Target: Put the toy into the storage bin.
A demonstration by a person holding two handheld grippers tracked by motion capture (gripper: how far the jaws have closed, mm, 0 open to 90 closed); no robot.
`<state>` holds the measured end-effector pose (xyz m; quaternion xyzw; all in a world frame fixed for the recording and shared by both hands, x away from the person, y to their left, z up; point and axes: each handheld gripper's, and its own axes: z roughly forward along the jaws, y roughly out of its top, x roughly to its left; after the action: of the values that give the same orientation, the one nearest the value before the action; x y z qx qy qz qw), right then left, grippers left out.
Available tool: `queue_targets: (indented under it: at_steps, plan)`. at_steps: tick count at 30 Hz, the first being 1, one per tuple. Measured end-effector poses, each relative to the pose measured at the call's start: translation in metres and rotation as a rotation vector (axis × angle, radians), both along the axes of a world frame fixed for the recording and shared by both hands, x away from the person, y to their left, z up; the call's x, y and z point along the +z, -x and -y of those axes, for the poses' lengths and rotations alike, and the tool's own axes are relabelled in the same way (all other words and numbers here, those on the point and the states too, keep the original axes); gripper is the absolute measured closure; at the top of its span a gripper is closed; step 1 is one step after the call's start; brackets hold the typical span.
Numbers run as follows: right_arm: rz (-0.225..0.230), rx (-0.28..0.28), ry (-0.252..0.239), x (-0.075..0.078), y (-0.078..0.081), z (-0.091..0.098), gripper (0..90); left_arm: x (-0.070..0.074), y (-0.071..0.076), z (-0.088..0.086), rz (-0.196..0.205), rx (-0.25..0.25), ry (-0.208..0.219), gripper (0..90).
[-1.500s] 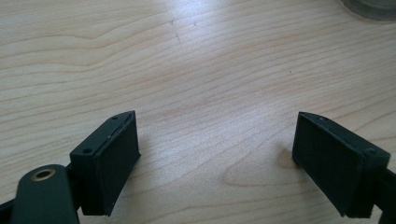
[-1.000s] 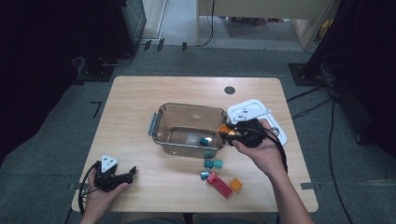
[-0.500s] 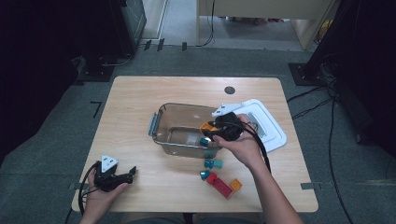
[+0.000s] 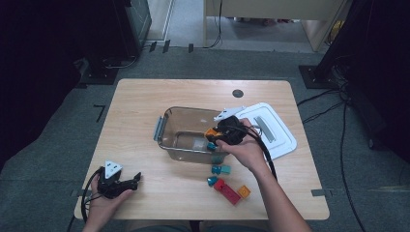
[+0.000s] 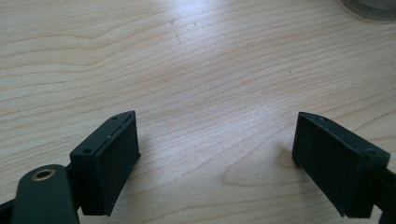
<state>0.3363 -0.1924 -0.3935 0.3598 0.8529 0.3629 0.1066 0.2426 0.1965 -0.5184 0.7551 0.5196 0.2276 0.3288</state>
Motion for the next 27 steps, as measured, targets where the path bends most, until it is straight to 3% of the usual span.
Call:
queue_targets:
  at_steps: [8, 10, 27]
  plan:
    - [-0.004, -0.002, -0.018, 0.0, 0.0, 0.001, 58.9, 0.0, 0.0, 0.0, 0.0, 0.0, 0.0, 14.6]
    - [0.006, -0.007, -0.045, 0.002, -0.001, 0.001, 49.7, 0.0, 0.0, 0.0, 0.0, 0.0, 0.0, 14.6]
    - [0.018, -0.004, -0.077, 0.012, 0.006, 0.007, 53.8, 0.0, 0.0, 0.0, 0.0, 0.001, 0.002, 14.6]
